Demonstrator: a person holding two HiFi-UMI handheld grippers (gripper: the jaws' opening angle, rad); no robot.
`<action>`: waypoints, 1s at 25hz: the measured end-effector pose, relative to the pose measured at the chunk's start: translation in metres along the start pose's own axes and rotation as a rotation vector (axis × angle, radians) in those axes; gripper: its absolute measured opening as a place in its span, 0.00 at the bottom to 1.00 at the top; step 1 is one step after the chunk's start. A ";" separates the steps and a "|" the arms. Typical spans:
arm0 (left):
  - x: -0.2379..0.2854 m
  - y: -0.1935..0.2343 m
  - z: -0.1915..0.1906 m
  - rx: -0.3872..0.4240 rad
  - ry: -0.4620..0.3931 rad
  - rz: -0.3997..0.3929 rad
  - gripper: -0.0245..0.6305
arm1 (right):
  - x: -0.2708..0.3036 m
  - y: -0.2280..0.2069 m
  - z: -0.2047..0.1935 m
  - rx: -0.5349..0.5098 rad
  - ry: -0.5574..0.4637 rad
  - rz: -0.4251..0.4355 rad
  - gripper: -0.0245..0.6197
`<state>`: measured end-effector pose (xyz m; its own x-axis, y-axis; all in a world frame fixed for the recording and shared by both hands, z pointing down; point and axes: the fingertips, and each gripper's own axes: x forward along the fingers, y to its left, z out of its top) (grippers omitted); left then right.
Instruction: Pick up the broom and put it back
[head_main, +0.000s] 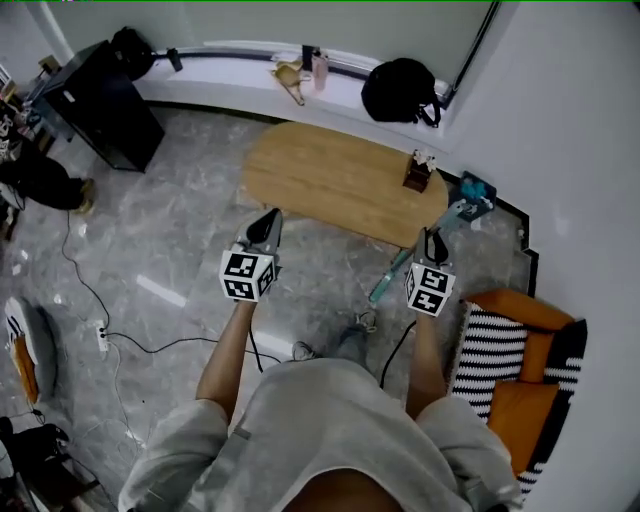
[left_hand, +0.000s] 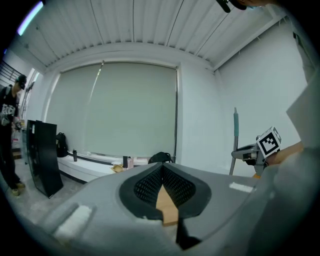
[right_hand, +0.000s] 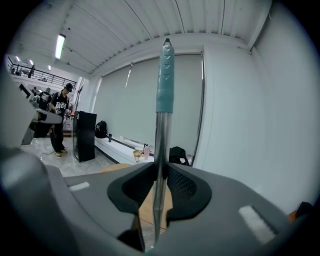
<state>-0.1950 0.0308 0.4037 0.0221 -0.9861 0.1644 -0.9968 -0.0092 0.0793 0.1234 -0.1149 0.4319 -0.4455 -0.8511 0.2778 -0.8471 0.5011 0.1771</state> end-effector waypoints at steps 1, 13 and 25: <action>-0.013 0.012 -0.001 -0.004 -0.003 0.021 0.03 | 0.002 0.017 0.003 -0.003 -0.003 0.023 0.17; -0.146 0.123 -0.015 -0.075 -0.036 0.268 0.03 | 0.018 0.196 0.045 -0.053 -0.046 0.280 0.17; -0.123 0.172 -0.016 -0.100 -0.029 0.270 0.03 | 0.054 0.263 0.056 -0.060 -0.031 0.339 0.17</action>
<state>-0.3679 0.1534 0.4130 -0.2468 -0.9549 0.1651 -0.9537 0.2695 0.1333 -0.1398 -0.0382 0.4407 -0.7081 -0.6384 0.3018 -0.6310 0.7639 0.1352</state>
